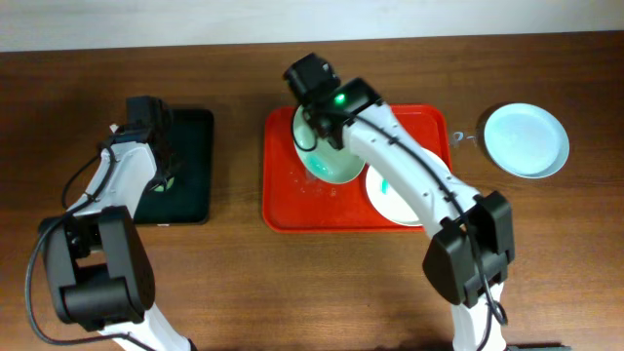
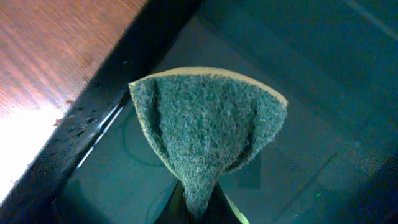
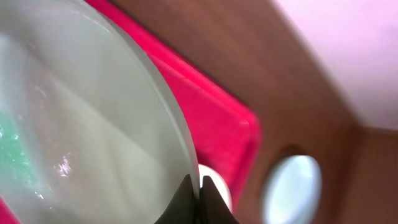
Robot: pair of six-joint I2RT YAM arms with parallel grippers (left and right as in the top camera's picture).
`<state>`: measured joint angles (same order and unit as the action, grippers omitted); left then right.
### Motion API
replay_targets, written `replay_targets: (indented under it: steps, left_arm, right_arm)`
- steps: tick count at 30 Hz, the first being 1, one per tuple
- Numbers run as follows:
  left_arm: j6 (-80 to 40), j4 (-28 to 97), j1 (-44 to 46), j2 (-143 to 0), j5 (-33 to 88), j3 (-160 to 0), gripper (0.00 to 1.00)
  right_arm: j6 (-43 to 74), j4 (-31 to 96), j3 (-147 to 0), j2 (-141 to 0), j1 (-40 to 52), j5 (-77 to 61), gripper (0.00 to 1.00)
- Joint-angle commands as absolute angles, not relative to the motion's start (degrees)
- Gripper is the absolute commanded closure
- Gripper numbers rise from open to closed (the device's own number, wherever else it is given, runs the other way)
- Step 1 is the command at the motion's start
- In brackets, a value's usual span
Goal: Clean dirty plates on tray and stack at the side
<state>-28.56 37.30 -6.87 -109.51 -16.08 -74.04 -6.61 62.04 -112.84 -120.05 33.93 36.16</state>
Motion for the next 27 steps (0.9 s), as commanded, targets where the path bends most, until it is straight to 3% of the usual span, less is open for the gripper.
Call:
replay_targets:
  steps: [1, 4, 7, 8, 12, 14, 17, 21, 23, 27]
  left_arm:
    - [-29.08, 34.87, -8.47, -112.75, -15.31, -73.76, 0.98]
    - [-29.06, 34.57, -8.95, -113.23, -15.16, -73.78, 0.88]
    - [-28.14, 34.54, -8.95, -113.12, -13.04, -74.48, 0.95]
    - [-27.38, 34.54, -8.95, -113.12, -12.10, -74.56, 1.00]
    - [-25.87, 35.90, -8.91, -112.90, -8.16, -75.59, 1.00]
    - [-23.86, 37.08, -8.91, -111.57, -6.83, -76.44, 1.00]
    - [-23.88, 37.69, -8.91, -107.31, -6.11, -76.58, 1.00]
    - [-23.88, 37.91, -8.49, -102.37, -3.84, -76.58, 1.00]
    - [-23.88, 38.26, -7.86, -101.71, -3.66, -76.58, 1.00]
    - [-23.88, 38.20, -6.04, -101.69, -3.64, -76.55, 1.00]
  right_arm:
    - [-13.76, 62.04, -114.34, -118.04, 39.40, 59.27, 0.96]
    - [-18.11, 60.93, -114.34, -118.04, 43.53, 69.78, 0.96]
    - [-20.78, 57.63, -114.34, -118.04, 46.37, 77.60, 0.96]
    - [-20.78, 56.77, -114.34, -118.04, 46.87, 77.41, 0.96]
    - [-19.79, 56.14, -114.34, -118.04, 43.90, 60.47, 0.96]
    - [-14.20, 56.18, -114.34, -117.97, 38.50, 49.98, 0.96]
    - [-6.59, 58.78, -114.56, -117.45, 26.33, 23.24, 0.96]
    - [-3.95, 60.29, -114.54, -118.52, 3.44, -21.52, 0.96]
    - [-3.70, 60.95, -114.52, -120.03, -7.20, -30.63, 0.96]
    - [0.32, 61.98, -114.39, -123.37, -23.22, -30.17, 0.96]
